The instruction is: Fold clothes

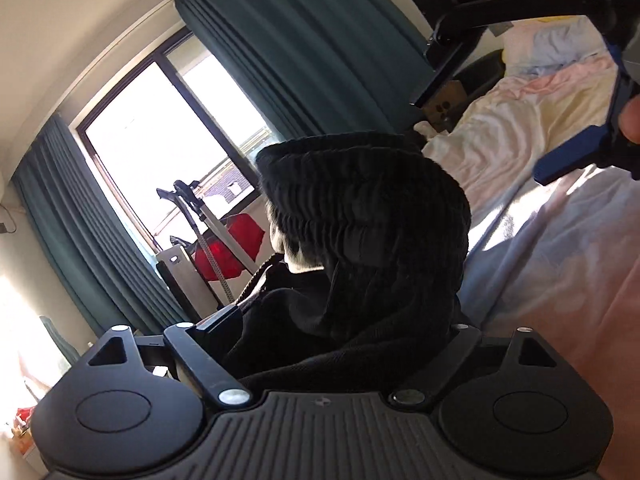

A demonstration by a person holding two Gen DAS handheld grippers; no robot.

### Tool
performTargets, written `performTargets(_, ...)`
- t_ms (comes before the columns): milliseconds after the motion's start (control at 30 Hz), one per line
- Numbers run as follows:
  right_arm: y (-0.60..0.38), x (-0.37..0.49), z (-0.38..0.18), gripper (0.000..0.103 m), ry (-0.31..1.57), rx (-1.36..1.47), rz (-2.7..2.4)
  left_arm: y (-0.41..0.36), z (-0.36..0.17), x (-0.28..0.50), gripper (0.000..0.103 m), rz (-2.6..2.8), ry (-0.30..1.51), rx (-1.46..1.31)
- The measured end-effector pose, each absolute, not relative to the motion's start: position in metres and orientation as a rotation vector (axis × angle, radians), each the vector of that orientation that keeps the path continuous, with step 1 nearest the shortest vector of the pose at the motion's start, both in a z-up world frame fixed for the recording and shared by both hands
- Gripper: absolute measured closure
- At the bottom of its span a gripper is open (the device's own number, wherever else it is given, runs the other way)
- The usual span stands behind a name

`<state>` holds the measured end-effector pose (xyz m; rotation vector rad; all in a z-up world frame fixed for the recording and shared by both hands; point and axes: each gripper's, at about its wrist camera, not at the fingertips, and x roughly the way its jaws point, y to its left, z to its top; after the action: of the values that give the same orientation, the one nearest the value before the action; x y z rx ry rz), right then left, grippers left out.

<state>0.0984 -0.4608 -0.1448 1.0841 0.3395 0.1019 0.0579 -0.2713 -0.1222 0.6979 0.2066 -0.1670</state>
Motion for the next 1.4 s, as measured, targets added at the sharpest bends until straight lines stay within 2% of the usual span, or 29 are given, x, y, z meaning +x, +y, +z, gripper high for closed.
performTargets(267,-0.44,0.11,-0.155,0.018,0.452,1.058,0.118,-0.188,-0.125,0.043,0.007,-0.205,0.277,0.831)
performTargets(400,-0.434,0.112,-0.161,0.018,0.489,1.08,0.123,-0.137,-0.121,0.05,0.008,-0.147,0.337,0.829)
performTargets(467,-0.43,0.112,-0.166,0.016,0.473,1.145,0.191,-0.115,-0.119,0.056,0.014,-0.119,0.371,0.815)
performTargets(700,-0.406,0.129,-0.17,0.014,0.543,0.999,0.147,-0.074,-0.087,0.095,0.011,-0.027,0.473,0.465)
performTargets(767,-0.404,0.13,-0.173,0.015,0.534,1.002,0.143,-0.058,-0.082,0.099,0.016,-0.006,0.522,0.311)
performTargets(833,-0.403,0.13,-0.172,0.03,0.519,1.002,0.145,-0.039,-0.078,0.102,0.018,0.012,0.545,0.201)
performTargets(933,-0.401,0.129,-0.17,0.039,0.496,1.002,0.148,-0.006,-0.066,0.113,0.02,0.037,0.56,0.057)
performTargets(1000,-0.4,0.129,-0.17,0.052,0.48,1.002,0.15,0.017,-0.055,0.125,0.019,0.049,0.569,-0.051)
performTargets(1067,-0.397,0.125,-0.164,0.057,0.452,0.991,0.166,0.036,-0.052,0.132,0.019,0.049,0.585,-0.148)
performTargets(1267,-0.381,0.102,-0.131,0.059,0.341,0.901,0.24,0.061,-0.047,0.122,0.02,0.066,0.576,-0.253)
performTargets(1400,-0.389,0.104,-0.163,0.06,0.502,0.933,0.142,0.053,-0.052,0.119,0.02,0.059,0.576,-0.232)
